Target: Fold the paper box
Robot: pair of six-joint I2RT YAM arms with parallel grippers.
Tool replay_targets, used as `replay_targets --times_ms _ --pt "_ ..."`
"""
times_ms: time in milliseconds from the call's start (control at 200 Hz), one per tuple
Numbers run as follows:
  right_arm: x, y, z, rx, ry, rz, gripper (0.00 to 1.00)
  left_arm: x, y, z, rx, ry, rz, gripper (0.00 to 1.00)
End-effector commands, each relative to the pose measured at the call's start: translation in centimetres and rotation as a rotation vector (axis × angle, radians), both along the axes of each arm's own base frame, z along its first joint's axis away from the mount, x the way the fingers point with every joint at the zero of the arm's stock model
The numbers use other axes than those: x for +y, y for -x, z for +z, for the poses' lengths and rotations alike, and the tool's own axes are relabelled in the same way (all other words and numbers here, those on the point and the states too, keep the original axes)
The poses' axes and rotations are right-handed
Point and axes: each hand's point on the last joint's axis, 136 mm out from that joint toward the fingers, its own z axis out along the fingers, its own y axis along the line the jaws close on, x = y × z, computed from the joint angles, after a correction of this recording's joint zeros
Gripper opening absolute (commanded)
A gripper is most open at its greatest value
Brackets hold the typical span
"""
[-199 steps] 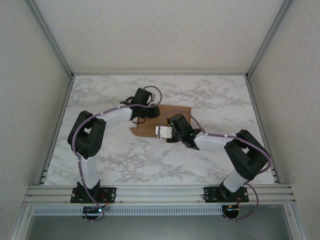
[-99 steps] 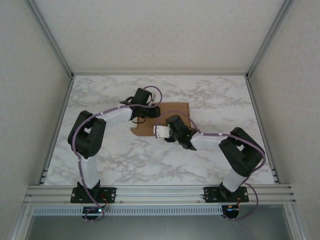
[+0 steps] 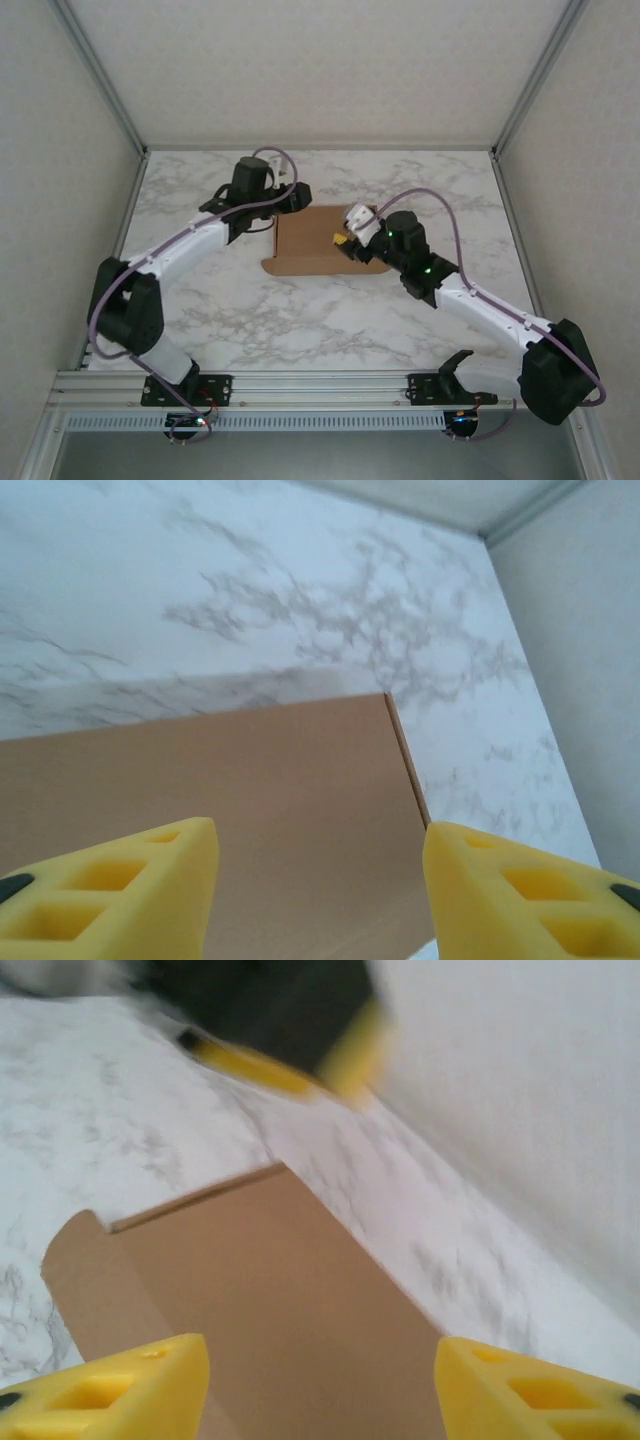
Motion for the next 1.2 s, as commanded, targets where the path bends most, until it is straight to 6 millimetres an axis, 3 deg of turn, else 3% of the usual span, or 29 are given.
replay_targets --times_ms 0,60,125,220,426,661,766,946,1197 --pt "-6.7 -3.7 0.2 0.255 -0.137 -0.444 0.55 6.4 -0.5 -3.2 0.037 -0.078 0.24 0.56" --pt "-8.0 -4.6 -1.0 0.331 -0.169 -0.493 0.55 9.2 -0.4 -4.7 0.066 -0.101 0.337 0.57" --pt "-7.9 -5.0 -2.0 0.408 -0.254 -0.482 0.59 10.3 -0.2 -6.2 0.094 -0.087 0.36 0.59" --pt "-8.1 -5.8 -3.4 0.593 -0.326 -0.536 0.6 9.9 0.2 -8.5 0.147 -0.064 0.334 0.59" --pt "-9.2 -7.1 -9.1 0.867 -0.268 -0.65 0.66 7.4 0.8 -12.0 0.223 0.01 0.213 0.53" --pt "-9.1 -7.3 -13.4 1.048 -0.308 -0.652 0.67 7.5 1.1 -14.6 0.276 -0.025 0.201 0.42" --pt "-8.8 -7.3 -13.9 1.068 -0.329 -0.634 0.67 7.9 1.1 -15.8 0.302 -0.038 0.21 0.38" --pt "-8.9 -7.9 -13.0 1.057 -0.426 -0.571 0.71 8.5 0.7 -17.5 0.338 -0.056 0.209 0.36" --pt "-9.6 -8.7 -13.4 1.099 -0.497 -0.561 0.73 9.5 0.7 -18.1 0.37 -0.057 0.206 0.29"
